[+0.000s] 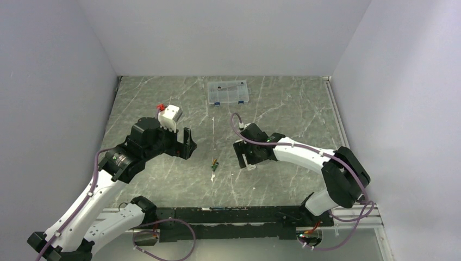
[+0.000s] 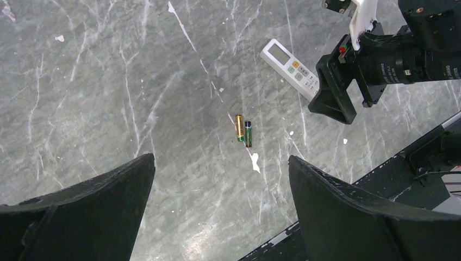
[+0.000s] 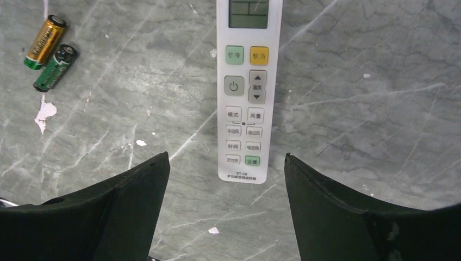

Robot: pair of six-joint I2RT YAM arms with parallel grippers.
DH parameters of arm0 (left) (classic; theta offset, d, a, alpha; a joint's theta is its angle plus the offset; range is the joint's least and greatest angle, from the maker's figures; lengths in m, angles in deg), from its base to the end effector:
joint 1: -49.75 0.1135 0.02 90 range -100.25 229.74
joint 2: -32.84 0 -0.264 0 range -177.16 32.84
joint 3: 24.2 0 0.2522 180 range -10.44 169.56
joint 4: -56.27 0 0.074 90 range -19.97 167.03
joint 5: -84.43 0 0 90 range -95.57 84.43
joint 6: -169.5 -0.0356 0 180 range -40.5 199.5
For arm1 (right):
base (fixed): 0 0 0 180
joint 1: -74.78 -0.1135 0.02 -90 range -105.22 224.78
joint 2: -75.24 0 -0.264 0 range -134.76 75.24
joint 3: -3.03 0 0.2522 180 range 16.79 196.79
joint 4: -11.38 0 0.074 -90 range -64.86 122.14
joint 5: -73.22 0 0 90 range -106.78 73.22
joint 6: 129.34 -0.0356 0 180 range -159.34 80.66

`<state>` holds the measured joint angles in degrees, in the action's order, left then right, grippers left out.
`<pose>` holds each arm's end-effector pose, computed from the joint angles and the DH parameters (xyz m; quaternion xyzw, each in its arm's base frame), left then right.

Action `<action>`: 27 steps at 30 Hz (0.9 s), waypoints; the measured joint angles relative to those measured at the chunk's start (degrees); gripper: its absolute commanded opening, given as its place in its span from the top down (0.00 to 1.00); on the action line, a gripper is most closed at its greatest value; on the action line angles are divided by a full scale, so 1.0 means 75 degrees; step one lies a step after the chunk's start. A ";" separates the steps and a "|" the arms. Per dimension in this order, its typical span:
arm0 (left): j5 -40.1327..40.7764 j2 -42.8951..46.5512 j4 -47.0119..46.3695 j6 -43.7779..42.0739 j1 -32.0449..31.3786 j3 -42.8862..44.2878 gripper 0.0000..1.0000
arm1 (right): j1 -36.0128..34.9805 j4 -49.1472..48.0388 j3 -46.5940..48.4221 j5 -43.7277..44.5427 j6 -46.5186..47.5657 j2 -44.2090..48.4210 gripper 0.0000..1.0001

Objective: Load the batteries into the remote control
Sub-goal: Pick up the remote control from the center of the board.

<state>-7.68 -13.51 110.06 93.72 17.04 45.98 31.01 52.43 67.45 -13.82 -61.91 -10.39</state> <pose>0.1368 -0.0894 0.3517 0.1482 0.8530 -0.2138 0.4525 0.2078 0.1965 0.1885 -0.1724 0.9551 0.1101 0.2143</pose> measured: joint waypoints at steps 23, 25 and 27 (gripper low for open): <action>0.0000 -0.0111 0.0017 0.0000 0.0000 0.0000 0.01 | -0.0134 -0.0140 -0.0227 0.0411 -0.0137 -0.0396 0.32; 0.0000 -0.0119 0.0017 0.0000 0.0000 0.0000 0.01 | -0.0134 -0.0154 -0.0224 0.0481 -0.0143 -0.0481 0.34; 0.0000 -0.0137 0.0017 0.0000 0.0000 0.0000 0.01 | -0.0134 -0.0172 -0.0219 0.0554 -0.0143 -0.0560 0.36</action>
<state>-7.68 -14.54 110.19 93.72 17.04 45.98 30.00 51.14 65.81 -9.67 -62.98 -14.58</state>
